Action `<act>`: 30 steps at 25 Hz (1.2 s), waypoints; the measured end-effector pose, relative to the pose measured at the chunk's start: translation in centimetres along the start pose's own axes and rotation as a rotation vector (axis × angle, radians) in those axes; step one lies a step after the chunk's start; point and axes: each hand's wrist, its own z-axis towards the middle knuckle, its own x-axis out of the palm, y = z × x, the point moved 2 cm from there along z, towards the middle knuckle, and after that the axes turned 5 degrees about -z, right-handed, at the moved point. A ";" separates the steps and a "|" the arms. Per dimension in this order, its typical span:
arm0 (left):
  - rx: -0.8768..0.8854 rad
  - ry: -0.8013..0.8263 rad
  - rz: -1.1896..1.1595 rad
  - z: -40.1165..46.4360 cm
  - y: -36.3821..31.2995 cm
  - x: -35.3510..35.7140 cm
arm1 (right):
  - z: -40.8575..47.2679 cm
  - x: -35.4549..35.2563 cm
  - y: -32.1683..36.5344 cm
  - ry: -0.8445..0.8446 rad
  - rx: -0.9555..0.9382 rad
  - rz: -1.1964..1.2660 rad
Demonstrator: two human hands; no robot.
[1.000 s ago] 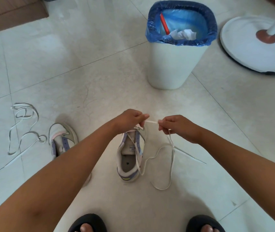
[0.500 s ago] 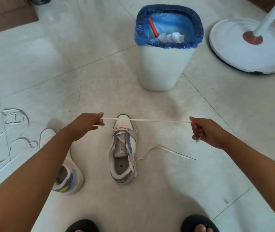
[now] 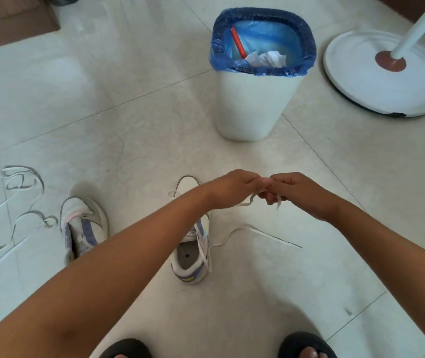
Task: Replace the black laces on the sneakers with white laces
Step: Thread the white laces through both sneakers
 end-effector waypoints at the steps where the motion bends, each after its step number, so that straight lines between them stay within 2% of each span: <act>1: -0.009 0.019 -0.005 0.2 -0.1 -0.1 | -0.1 -0.1 -0.1 -0.010 0.006 0.012; 4: -0.043 0.020 0.025 0.2 0.5 -1.4 | -0.6 -0.6 -1.0 -0.045 0.026 0.055; 10: -0.130 -0.114 -0.072 -1.1 2.2 -4.0 | -1.2 -1.3 -3.3 -0.121 0.089 0.072; 13: -0.145 -0.167 -0.092 -1.7 2.8 -5.2 | -1.0 -1.1 -4.2 -0.195 0.076 -0.202; 15: -0.148 -0.191 -0.096 -2.2 3.0 -5.9 | -0.9 -0.7 -4.5 -0.251 -0.043 -0.505; 16: -0.150 -0.195 -0.092 -2.3 3.0 -6.2 | -0.8 -0.5 -4.6 -0.282 -0.097 -0.582; 19: -0.144 -0.210 -0.085 -2.9 3.1 -7.2 | -0.6 -0.6 -5.3 -0.366 -0.110 -0.684; 22: -0.146 -0.254 -0.097 -3.7 3.3 -8.4 | -0.2 -1.4 -6.6 -0.442 -0.031 -0.807; 27: -0.140 -0.314 -0.096 -4.8 3.2 -10.0 | 0.2 -1.8 -8.4 -0.359 0.189 -0.727; 30: -0.134 -0.341 -0.089 -5.3 3.0 -10.4 | 0.5 -1.6 -9.2 -0.371 0.254 -0.609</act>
